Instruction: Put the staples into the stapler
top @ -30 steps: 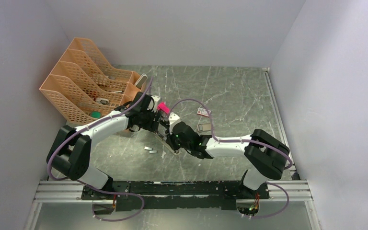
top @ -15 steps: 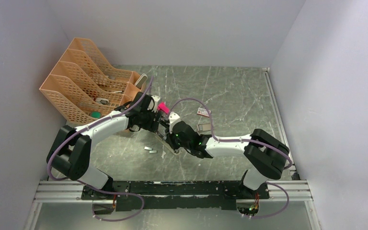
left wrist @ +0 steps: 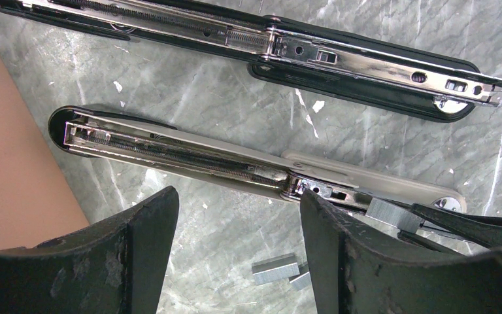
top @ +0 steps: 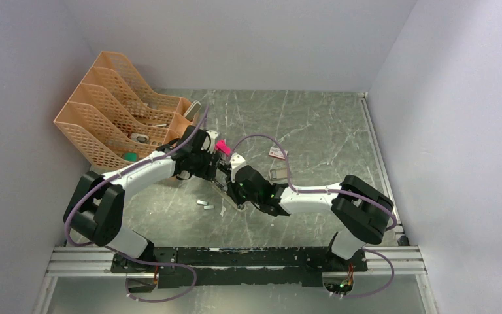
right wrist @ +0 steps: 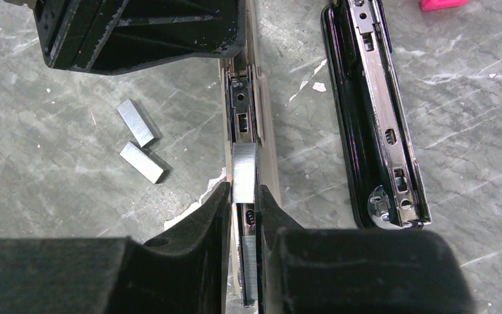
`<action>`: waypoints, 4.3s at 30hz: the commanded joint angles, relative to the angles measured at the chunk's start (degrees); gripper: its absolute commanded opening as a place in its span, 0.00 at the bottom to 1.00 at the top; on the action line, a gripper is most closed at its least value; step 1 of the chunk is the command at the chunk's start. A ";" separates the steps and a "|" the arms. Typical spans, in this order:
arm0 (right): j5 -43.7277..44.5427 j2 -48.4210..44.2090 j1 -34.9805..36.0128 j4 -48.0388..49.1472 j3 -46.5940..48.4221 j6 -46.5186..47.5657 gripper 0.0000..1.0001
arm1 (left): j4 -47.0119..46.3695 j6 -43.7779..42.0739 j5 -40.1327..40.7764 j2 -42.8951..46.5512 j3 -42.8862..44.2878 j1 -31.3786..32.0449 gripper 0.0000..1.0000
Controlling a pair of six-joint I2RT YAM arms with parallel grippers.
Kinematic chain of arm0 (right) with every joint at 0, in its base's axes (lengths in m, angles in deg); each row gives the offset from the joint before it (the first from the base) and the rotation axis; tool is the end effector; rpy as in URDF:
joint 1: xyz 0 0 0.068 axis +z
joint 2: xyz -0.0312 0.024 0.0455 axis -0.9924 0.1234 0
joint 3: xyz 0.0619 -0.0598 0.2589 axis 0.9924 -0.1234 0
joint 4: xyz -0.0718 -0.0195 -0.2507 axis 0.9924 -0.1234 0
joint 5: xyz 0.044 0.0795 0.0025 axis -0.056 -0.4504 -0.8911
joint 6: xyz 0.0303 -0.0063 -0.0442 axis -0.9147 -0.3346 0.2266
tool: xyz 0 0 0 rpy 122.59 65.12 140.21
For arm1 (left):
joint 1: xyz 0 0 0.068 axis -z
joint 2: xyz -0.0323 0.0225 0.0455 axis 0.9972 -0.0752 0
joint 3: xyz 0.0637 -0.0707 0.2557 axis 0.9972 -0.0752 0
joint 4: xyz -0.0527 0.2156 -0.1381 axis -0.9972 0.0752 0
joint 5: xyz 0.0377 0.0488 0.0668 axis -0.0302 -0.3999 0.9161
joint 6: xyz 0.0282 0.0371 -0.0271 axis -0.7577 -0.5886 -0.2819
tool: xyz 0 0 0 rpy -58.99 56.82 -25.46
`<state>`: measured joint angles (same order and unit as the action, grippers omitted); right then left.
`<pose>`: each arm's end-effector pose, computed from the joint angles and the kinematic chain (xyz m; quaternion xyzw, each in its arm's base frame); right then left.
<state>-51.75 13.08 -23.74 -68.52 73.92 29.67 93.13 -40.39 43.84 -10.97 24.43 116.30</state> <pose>0.1699 0.2750 0.1684 -0.2975 0.8324 0.2299 0.4070 0.2600 -0.1551 0.2010 0.2061 0.9338 -0.1041 0.2732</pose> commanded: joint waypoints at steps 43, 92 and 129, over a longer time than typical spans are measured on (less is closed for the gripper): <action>0.77 -2.31 -0.34 -0.01 1.17 1.59 0.00 | -0.86 -0.81 1.20 1.43 -0.41 0.68 0.73; -1.33 2.03 -0.28 -4.47 3.35 0.37 0.00 | -0.86 -0.81 1.18 1.54 -0.50 0.72 0.73; -0.66 4.15 -0.17 -10.49 5.11 0.43 0.00 | -0.89 -0.77 1.31 1.42 -0.50 0.77 0.73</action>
<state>-52.78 15.64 -23.93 -74.93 78.53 29.56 93.13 -40.78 43.91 -10.97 24.41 116.58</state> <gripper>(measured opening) 0.184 0.731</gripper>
